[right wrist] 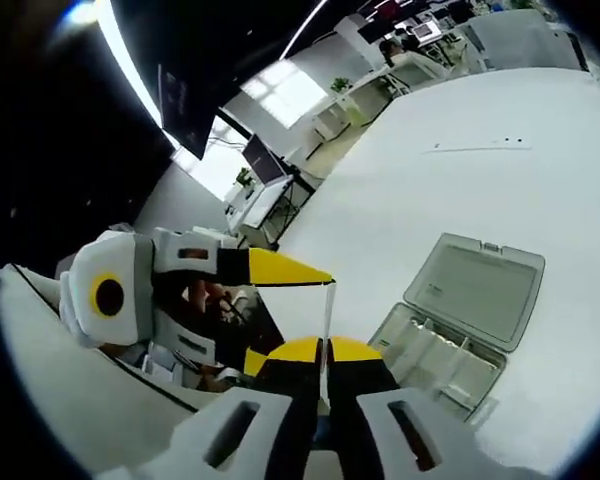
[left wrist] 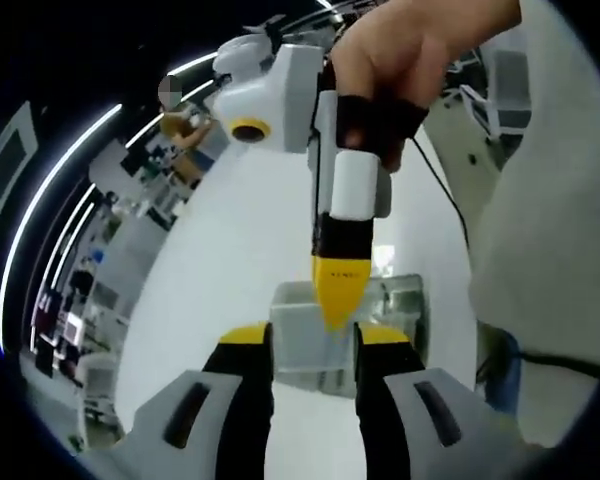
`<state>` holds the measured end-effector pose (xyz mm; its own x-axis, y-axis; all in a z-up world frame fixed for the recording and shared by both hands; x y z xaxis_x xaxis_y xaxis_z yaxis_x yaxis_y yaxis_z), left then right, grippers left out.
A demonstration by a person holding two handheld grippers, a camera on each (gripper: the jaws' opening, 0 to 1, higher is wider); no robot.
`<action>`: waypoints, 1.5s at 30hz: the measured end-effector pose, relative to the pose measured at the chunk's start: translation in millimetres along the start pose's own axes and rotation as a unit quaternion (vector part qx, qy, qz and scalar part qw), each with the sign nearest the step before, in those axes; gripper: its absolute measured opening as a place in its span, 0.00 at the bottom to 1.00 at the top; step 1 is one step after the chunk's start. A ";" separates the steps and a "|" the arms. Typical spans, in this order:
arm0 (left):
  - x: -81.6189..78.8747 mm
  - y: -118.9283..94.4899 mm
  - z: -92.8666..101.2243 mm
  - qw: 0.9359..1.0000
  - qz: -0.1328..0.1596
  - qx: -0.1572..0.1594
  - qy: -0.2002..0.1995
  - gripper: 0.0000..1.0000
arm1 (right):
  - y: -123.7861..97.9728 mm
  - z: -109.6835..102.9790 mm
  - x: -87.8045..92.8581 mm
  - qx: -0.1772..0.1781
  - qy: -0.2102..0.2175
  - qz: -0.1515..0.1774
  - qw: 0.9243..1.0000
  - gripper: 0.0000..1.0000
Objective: Insert the divider into the dual guide fixture by aligning both edges with the guide slots and pushing it downward to the bottom, including one-sided entry, uneven engagement, binding, and posture correction.
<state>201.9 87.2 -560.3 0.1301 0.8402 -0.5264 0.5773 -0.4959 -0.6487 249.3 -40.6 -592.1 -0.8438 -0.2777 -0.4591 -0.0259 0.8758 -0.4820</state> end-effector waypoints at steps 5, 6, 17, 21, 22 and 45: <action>2.1 0.5 0.3 1.000 0.003 0.002 -0.001 0.28 | 0.8 1.0 0.3 -0.001 0.009 0.000 1.000 0.00; 2.3 0.7 0.3 1.000 0.003 0.003 -0.001 0.28 | 0.8 0.9 0.4 -0.002 0.011 -0.001 1.000 0.00; 4.3 1.1 -3.6 1.000 0.011 0.002 0.004 0.30 | -2.1 3.0 -2.3 -0.010 0.028 0.007 1.000 0.00; 8.1 -1.0 -6.8 1.000 0.016 0.012 -0.018 0.33 | -3.7 4.6 -2.9 -0.009 0.019 0.008 1.000 0.00; 8.0 -2.1 -7.9 0.999 0.022 0.013 -0.027 0.35 | -4.2 5.4 -2.9 -0.010 0.018 0.008 1.000 0.00; 26.7 -10.1 -33.0 0.974 0.055 0.138 -0.173 0.11 | -3.1 4.2 2.1 -0.011 -0.207 -0.023 0.978 0.00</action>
<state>226.1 121.9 -549.7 -0.1272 0.6777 -0.7242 0.3311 -0.6593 -0.6751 249.9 -45.5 -594.7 -0.5525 -0.4494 -0.7020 -0.0737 0.8652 -0.4959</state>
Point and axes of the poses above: the point that each gripper's makers call its tool centre point, and the gripper's own axes: y roughly forward along the fingers, z roughly to its right, x roughly out of its underside, the point moved 10 cm from there along -y, roughly backward along the fingers, and after that the axes turned 9 degrees about y, right-handed, at the moved point
